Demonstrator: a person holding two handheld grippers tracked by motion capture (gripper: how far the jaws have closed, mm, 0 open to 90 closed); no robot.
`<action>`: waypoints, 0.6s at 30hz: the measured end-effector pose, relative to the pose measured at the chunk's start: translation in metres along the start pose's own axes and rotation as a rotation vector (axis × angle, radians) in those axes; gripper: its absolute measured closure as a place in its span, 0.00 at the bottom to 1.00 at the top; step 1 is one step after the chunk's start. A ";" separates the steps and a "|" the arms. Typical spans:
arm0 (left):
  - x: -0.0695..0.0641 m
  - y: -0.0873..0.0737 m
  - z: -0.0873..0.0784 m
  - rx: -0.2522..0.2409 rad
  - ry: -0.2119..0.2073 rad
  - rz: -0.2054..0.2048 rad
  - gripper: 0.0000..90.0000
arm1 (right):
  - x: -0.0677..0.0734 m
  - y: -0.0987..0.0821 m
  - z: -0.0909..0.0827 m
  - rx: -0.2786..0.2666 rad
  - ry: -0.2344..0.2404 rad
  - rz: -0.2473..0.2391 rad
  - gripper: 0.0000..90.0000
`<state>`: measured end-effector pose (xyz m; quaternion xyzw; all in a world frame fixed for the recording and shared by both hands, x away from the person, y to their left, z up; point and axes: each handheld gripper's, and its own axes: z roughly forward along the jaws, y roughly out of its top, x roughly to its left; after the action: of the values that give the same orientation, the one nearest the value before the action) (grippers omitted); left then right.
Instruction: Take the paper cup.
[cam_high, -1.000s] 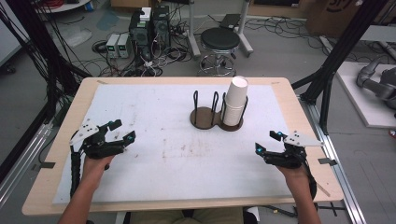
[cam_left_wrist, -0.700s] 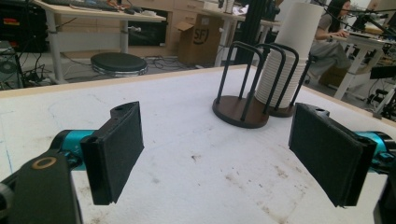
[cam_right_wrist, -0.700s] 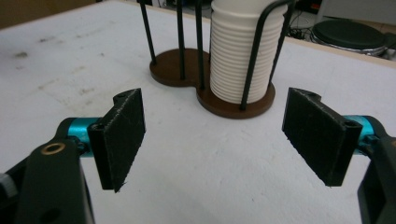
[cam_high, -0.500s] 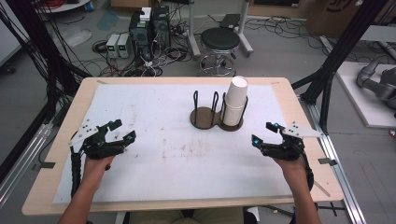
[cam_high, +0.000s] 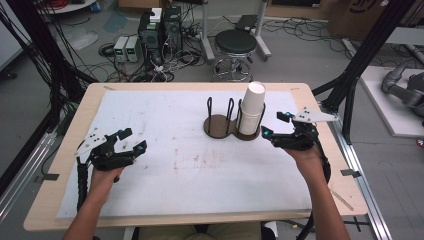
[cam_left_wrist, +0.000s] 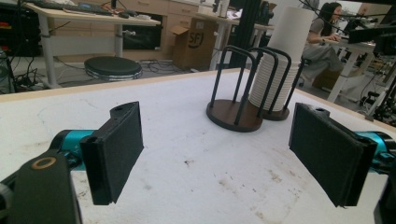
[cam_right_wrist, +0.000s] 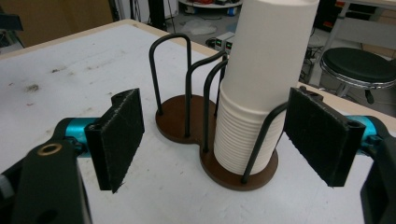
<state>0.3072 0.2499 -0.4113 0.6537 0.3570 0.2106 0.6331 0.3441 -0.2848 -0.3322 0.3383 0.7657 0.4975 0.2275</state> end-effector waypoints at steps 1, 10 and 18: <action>0.000 0.000 0.000 0.002 -0.005 -0.001 0.19 | -0.001 0.003 0.002 -0.001 0.006 0.002 0.23; 0.000 -0.001 0.001 0.004 -0.004 0.000 0.20 | -0.007 0.033 0.018 0.016 -0.004 -0.009 0.23; -0.001 0.000 0.001 -0.010 -0.013 -0.012 0.20 | -0.017 0.052 0.033 0.035 -0.021 0.007 0.23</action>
<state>0.3078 0.2484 -0.4117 0.6497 0.3559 0.2042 0.6400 0.3927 -0.2630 -0.2975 0.3499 0.7709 0.4811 0.2277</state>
